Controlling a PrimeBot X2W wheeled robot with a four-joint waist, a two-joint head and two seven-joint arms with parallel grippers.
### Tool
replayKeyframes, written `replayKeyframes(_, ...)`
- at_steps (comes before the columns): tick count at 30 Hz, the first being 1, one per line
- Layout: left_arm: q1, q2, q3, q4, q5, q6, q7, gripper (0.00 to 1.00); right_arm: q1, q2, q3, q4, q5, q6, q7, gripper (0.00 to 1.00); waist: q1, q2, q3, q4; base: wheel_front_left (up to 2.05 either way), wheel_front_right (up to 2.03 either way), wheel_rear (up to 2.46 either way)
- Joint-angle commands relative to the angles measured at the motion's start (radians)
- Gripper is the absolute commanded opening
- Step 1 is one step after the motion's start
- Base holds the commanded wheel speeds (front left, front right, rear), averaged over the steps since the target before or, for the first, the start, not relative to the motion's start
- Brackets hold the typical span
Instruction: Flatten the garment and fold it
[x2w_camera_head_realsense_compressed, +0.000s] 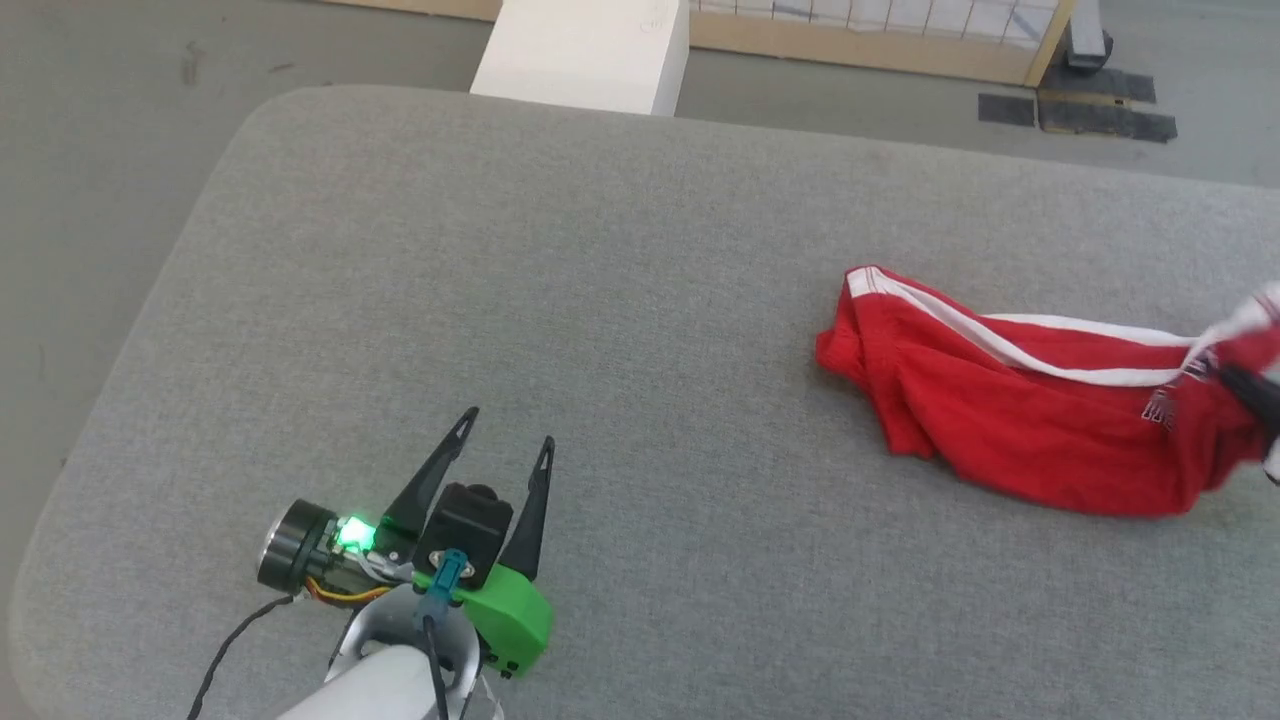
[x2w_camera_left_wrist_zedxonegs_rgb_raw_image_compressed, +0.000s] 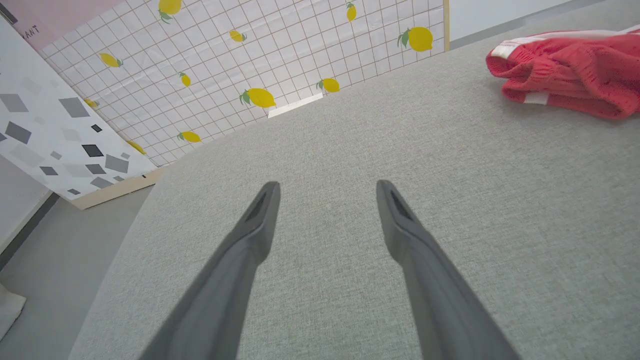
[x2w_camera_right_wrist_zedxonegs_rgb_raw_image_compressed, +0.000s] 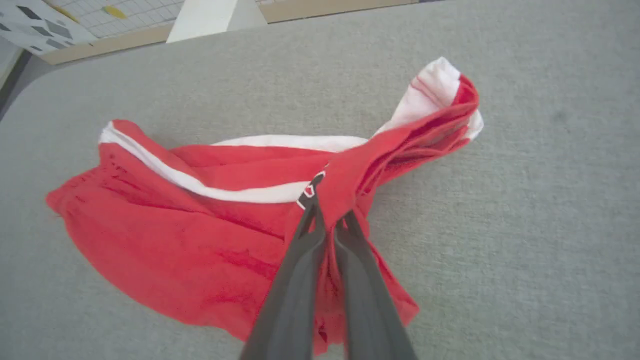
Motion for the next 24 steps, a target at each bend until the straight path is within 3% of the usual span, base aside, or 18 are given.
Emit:
replayKeyframes(1,0.014,0.003,0.0,0.001,-0.012,-0.002,0.005,1.0,-0.011,0.016,-0.015,-0.038,-0.016,0.004,0.014,0.0,0.0,0.0,-0.008,0.011,0.0,0.0,0.0)
replayKeyframes(8,0.02,-0.001,-0.002,0.003,-0.018,0.006,0.006,1.0,-0.006,0.115,-0.078,-0.208,-0.088,0.004,0.134,0.0,0.0,0.0,-0.012,0.051,0.0,0.0,0.0)
replayKeyframes(18,0.018,-0.012,-0.004,0.015,-0.021,0.011,-0.006,1.0,0.004,0.324,-0.122,-0.345,-0.255,0.004,0.295,0.0,0.0,0.0,0.009,0.113,0.0,0.0,0.0)
replayKeyframes(24,0.014,-0.018,-0.004,0.02,-0.022,0.015,-0.011,1.0,0.037,0.363,-0.091,-0.366,-0.358,0.004,0.355,0.0,0.0,0.0,0.027,0.139,0.0,0.0,0.0)
